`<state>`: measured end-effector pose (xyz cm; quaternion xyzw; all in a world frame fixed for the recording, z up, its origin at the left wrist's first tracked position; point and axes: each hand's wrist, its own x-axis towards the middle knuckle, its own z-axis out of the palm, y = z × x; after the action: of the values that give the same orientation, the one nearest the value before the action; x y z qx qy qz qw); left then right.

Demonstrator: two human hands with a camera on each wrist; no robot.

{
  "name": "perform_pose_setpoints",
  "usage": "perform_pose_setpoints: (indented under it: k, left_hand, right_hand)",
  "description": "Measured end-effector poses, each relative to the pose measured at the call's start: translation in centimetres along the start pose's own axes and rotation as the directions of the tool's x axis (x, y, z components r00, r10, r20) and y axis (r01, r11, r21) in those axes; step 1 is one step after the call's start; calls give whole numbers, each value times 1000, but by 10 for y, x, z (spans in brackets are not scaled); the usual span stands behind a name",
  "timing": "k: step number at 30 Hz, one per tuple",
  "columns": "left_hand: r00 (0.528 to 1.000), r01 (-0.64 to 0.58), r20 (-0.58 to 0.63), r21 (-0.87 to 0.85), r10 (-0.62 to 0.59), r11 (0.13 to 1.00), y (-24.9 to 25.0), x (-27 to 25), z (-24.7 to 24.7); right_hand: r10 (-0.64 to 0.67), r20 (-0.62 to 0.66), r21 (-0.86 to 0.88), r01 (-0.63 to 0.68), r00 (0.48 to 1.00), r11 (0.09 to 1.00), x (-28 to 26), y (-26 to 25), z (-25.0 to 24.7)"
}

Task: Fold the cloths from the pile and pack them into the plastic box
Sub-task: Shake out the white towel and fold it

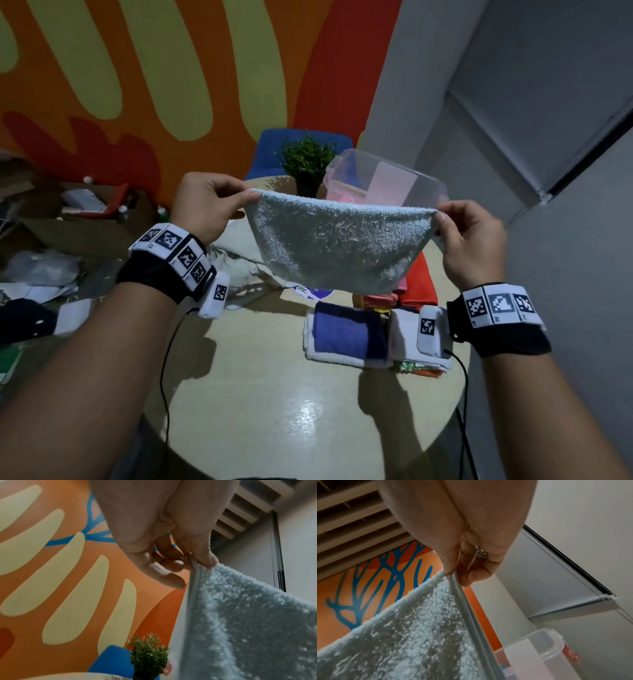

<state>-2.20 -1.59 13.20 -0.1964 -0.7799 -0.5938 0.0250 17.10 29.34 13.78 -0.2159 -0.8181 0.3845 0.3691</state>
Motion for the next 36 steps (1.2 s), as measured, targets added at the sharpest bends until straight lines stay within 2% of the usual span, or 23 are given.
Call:
perform_pose_setpoints:
  k: [3,5,7,10,15,22,24,26,28,30,31,33,35,36]
  left_hand:
    - [997,-76,24,126,74,989,-2,3,-2]
    - [993,-117,37,135,113,984,1,5,-1]
    - [997,-55,64,60,51,997,3,3,1]
    - [990,34,136,9,-35,999,-5,-8,4]
    - [977,86,190,47,-94,995,-26,-22,6]
    - [968,105,231,-31,-95,994,-34,-16,18]
    - [961,157,245,-112,-126,981,-39,-20,17]
    - [940,248,284,-181,-191,952,-45,-28,15]
    - [907,313,340,-153,-248,937,-61,-41,15]
    - [850,350,424,-13,-312,937,-87,-62,17]
    - [799,353,488,94,-352,931,-103,-73,18]
    - [646,287,623,338,-441,896,-134,-98,23]
    - [503,275,672,472,-544,838,-158,-123,29]
    - [465,323,668,483,-581,814,-166,-132,31]
  right_hand:
    - [10,-6,-9,-10,1000,1000,3,-2,-1]
    - [64,23,97,-66,998,993,3,-4,-1]
    - [105,62,171,-114,993,979,0,-3,-1]
    - [130,117,147,-147,985,978,-13,4,0]
    - [158,124,95,-170,980,981,-32,21,0]
    - [274,128,298,-300,953,906,-30,19,1]
    - [308,128,359,-333,943,872,-32,18,0]
    - [318,181,340,-363,931,868,-37,22,-3]
    - [340,277,258,-410,899,875,-49,31,-2]
    - [405,377,116,-476,833,871,-68,49,2]
    - [453,413,21,-506,790,862,-80,61,6]
    - [550,458,-170,-539,698,825,-102,90,13]
    - [623,522,-348,-521,583,779,-118,115,19]
    - [648,548,-404,-511,529,759,-123,124,21]
